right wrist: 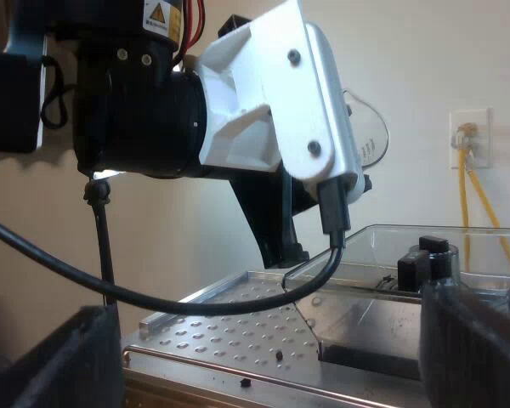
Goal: Pour the beans into the coffee machine
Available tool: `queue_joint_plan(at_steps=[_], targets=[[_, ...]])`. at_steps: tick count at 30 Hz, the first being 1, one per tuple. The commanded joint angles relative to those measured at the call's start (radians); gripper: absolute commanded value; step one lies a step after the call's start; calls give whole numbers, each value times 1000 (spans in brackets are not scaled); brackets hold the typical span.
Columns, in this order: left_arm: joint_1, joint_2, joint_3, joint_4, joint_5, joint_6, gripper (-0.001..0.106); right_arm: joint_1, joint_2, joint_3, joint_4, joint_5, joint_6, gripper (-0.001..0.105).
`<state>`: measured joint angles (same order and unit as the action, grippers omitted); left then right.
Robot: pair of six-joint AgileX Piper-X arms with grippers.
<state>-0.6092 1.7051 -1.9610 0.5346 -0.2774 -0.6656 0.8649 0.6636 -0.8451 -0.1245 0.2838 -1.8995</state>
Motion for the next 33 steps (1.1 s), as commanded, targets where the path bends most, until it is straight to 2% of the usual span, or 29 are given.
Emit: queue_joint_plan(at_steps=[1,6,13,23,25,26,28,33], targets=[[-4,3,-11,-27,-23,65,37,3,-9,-12,-7,-2,-13,73],[-4,11,-11,-47,-24,197,37,3,-9,-12,-7,-2,-11,73],[-4,11,-11,-64,-24,327,37,3,-9,-12,-7,-15,-5,73],[-4,11,-11,-77,-24,566,37,3,-9,-12,-7,-26,-5,73],[-4,11,-11,-77,-24,589,37,3,-9,-12,-7,-26,-5,73],[-4,11,-11,-77,-24,651,37,3,-9,-12,-7,-26,-5,73],[-4,11,-11,-77,-24,694,37,3,-9,-12,-7,-26,-5,73],[-4,11,-11,-77,-24,755,37,3,-9,-12,-7,-26,-5,73]])
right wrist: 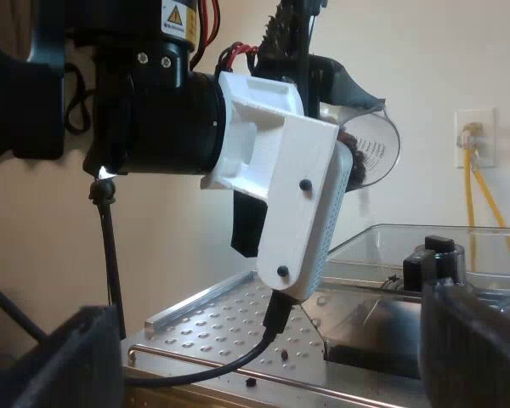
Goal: Pour the beans into the coffee machine
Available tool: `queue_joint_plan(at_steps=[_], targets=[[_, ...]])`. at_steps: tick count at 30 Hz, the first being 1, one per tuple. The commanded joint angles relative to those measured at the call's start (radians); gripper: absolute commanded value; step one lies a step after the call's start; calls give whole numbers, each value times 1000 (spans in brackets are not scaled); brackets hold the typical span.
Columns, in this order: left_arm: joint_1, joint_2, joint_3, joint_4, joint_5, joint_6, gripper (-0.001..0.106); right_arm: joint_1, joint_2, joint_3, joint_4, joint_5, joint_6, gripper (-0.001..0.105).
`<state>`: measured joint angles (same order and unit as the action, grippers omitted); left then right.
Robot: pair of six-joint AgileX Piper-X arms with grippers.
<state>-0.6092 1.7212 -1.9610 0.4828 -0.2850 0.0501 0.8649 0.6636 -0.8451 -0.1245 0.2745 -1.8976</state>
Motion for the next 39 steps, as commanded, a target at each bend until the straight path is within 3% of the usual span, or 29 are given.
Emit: queue_joint_plan(at_steps=[1,16,20,33,38,39], targets=[[-4,-5,-11,-25,-13,65,37,3,-9,-12,-7,-17,-6,73],[-4,-5,-11,-25,75,356,37,3,-9,-12,-7,-17,-6,73],[-4,-5,-11,-33,108,366,37,3,-9,-12,-7,-17,-6,73],[-4,-5,-11,-40,109,385,37,3,-9,-12,-7,-17,-6,73],[-4,-5,-11,-40,106,362,37,3,-9,-12,-7,-17,-6,73],[-4,-8,-11,-40,101,329,37,3,-9,-12,-7,-17,-6,73]])
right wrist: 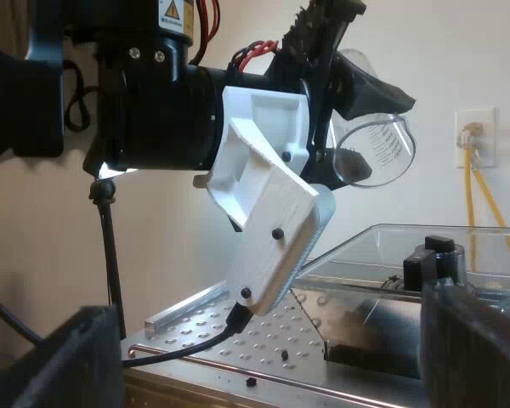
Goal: Pour the beans into the coffee machine
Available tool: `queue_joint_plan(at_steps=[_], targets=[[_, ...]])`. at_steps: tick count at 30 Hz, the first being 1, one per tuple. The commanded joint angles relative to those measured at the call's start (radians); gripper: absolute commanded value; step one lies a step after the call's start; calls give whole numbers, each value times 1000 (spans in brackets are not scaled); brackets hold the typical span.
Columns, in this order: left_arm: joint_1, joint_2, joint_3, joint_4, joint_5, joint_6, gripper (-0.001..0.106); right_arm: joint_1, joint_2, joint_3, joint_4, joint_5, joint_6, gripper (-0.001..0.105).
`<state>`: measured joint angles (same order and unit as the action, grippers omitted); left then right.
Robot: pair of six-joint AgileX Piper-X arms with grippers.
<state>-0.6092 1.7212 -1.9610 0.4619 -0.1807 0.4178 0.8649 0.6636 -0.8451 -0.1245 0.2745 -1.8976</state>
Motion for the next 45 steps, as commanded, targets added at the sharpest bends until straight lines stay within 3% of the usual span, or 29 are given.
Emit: queue_joint_plan(at_steps=[1,8,12,13,18,21,26,28,33,37,45], targets=[[-4,-9,-11,-16,-5,-72,37,3,-9,-12,-7,-17,-6,73],[-4,-42,-11,-12,-96,-243,37,3,-9,-12,-7,-17,-6,73],[-4,-64,-11,-12,-144,-418,37,3,-9,-12,-7,-17,-9,73],[-4,-72,-11,-12,-161,-490,37,3,-9,-12,-7,-17,-10,73],[-4,-114,-11,-12,-208,-683,37,3,-9,-12,-7,-17,-10,73],[-4,-136,-11,-8,-238,-763,37,3,-9,-12,-7,-17,-10,73],[-4,-177,-11,105,-242,-923,37,3,-9,-12,-5,-17,-14,73],[1,-200,-11,178,-242,-1018,37,3,-9,-12,-5,-17,-21,73],[33,-232,-11,287,-180,-1175,37,3,-9,-12,32,-22,-76,73],[125,-280,-11,395,-104,-1343,37,3,-9,-12,76,-66,-76,73],[300,-341,-8,496,75,-1536,37,3,-9,-12,144,-140,-76,73]])
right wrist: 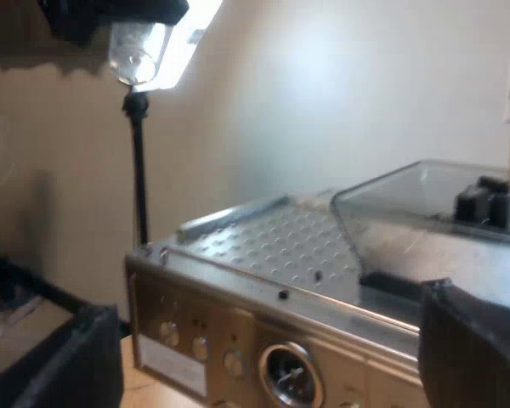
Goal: Pour the beans into the coffee machine
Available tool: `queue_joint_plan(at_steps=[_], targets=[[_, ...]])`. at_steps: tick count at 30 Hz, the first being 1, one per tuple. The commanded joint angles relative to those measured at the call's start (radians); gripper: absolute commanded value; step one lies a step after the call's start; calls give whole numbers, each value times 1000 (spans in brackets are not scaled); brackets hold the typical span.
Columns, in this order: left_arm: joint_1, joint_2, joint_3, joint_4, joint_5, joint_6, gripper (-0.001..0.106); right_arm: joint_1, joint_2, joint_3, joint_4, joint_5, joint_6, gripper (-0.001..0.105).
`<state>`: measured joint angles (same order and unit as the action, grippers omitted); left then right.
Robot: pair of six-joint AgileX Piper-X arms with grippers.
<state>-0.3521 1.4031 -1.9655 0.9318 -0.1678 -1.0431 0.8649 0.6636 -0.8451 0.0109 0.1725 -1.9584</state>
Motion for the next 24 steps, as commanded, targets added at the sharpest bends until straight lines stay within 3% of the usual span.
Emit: queue_joint_plan(at_steps=[1,4,15,20,24], targets=[[92,-39,13,45,127,-121,37,3,-9,-12,20,-64,-16,73],[162,-65,56,65,204,-141,37,3,-9,-12,49,-89,-8,73],[321,-186,334,7,324,-179,37,3,-9,-12,107,-125,-2,73],[366,-226,429,-58,365,-220,37,3,-9,-12,163,-188,11,73],[435,-269,549,-129,430,-301,37,3,-9,-12,242,-216,11,73]])
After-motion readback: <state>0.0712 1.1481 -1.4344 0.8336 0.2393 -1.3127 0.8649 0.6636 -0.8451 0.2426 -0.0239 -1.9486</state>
